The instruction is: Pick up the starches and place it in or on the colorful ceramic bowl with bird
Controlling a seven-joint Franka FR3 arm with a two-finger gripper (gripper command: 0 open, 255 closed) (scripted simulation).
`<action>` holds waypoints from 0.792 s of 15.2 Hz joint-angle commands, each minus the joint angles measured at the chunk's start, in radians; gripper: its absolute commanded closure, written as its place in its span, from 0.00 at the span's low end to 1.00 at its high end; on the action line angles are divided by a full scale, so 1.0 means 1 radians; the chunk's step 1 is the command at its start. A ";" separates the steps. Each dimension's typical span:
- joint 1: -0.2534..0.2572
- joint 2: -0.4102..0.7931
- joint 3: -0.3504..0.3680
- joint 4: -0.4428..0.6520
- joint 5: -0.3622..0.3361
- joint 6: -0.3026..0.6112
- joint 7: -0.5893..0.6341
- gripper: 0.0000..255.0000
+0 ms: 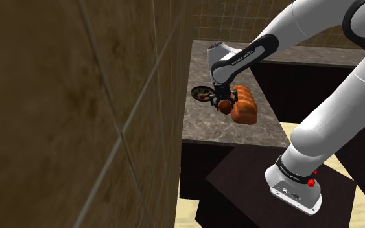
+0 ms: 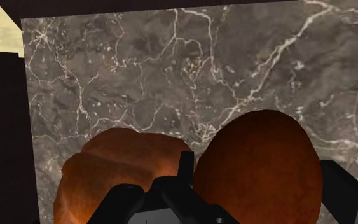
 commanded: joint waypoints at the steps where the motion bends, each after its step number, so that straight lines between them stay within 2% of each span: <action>1: 0.001 -0.023 0.000 0.005 0.009 -0.026 -0.009 1.00; 4: 0.003 -0.043 0.000 0.014 0.017 -0.054 -0.019 1.00; 12: -0.031 0.230 -0.034 0.356 -0.052 -0.124 -0.055 1.00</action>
